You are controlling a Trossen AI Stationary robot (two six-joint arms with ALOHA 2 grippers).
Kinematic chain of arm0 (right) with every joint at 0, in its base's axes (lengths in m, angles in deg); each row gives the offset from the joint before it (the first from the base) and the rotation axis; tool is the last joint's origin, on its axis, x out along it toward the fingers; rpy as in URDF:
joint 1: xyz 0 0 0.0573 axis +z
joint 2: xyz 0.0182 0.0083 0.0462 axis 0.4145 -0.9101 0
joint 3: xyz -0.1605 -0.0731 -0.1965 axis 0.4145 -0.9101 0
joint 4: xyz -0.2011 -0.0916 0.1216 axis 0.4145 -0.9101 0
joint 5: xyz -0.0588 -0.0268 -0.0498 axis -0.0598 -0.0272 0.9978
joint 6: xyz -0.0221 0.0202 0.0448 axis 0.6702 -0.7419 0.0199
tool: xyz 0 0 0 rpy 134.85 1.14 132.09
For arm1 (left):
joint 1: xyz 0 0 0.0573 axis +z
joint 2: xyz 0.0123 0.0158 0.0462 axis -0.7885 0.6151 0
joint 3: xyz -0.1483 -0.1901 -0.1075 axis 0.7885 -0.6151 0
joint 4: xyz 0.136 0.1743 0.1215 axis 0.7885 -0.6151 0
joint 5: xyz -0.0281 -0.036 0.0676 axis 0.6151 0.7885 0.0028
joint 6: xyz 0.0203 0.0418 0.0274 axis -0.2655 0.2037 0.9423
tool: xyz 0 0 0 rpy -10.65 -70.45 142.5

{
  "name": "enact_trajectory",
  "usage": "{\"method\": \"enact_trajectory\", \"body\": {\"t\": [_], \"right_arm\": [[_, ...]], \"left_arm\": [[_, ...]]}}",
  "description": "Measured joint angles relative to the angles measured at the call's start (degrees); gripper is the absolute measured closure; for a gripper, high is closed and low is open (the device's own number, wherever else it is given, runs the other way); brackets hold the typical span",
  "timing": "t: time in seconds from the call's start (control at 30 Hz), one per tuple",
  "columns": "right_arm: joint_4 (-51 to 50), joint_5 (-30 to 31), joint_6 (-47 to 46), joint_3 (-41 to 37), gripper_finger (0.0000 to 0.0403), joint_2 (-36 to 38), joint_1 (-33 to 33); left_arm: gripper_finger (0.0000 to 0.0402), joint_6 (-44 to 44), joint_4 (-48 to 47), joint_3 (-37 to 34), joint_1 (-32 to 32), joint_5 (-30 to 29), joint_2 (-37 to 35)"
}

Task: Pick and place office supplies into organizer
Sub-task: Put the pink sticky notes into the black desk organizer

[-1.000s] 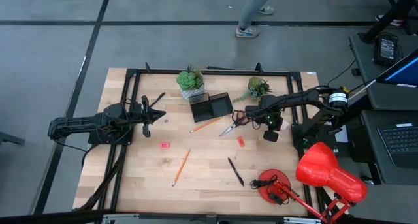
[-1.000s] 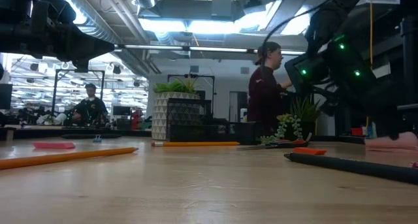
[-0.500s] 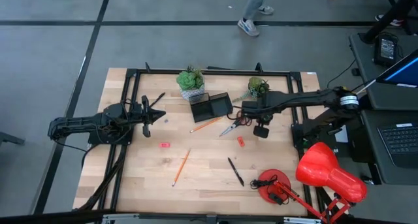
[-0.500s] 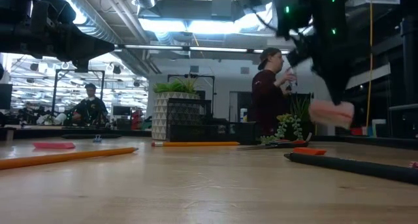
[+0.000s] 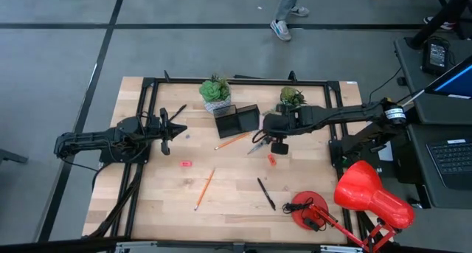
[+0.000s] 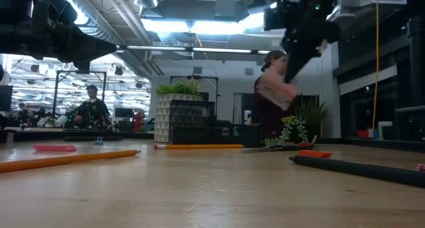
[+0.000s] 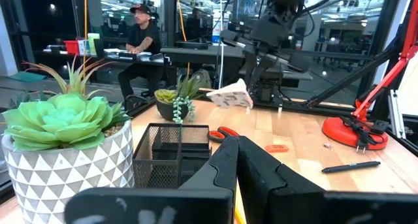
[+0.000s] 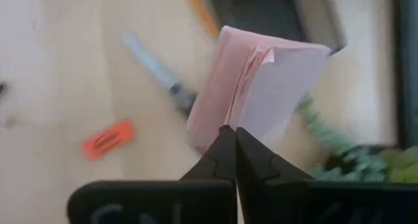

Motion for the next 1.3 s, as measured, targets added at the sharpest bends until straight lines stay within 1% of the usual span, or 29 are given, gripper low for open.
{"method": "enact_trajectory", "body": {"t": [0.1,0.3,0.5,0.63,0.73,0.87,1.03,1.23,1.3], "right_arm": [[2.24,2.44,4.60,0.00,0.0403,0.00,-0.02],[5.06,2.86,12.26,-0.02,0.0403,-0.92,-0.02],[7.19,2.88,17.04,0.40,0.0403,-5.38,-0.38],[7.31,4.07,19.33,3.26,0.0403,-9.10,-1.42],[4.94,4.32,20.75,6.67,0.0403,-12.01,-2.43],[1.10,7.94,22.06,11.86,0.0403,-15.33,-3.49],[-3.69,8.07,24.44,17.40,0.0403,-20.42,-4.29],[-8.21,9.65,25.57,20.91,0.0403,-26.26,-4.68],[-7.97,11.95,25.58,21.29,0.0403,-27.45,-4.72]], "left_arm": [[0.0398,0.00,0.00,-0.01,0.00,0.00,0.00],[0.0398,-0.02,-0.01,0.00,-0.01,0.07,0.00],[0.0398,-0.03,-0.42,-0.02,-0.01,2.43,0.00],[0.0398,-0.04,-0.42,0.00,0.01,2.71,0.00],[0.0398,-0.04,-0.45,-0.01,0.00,2.71,0.00],[0.0398,-0.04,-0.46,0.00,0.01,2.71,0.00],[0.0398,-0.52,-0.46,-0.02,-0.01,2.71,0.00],[0.0398,-0.70,-0.48,0.00,-0.01,2.71,0.00],[0.0398,-0.68,-0.46,-0.02,0.00,2.71,0.00]]}}
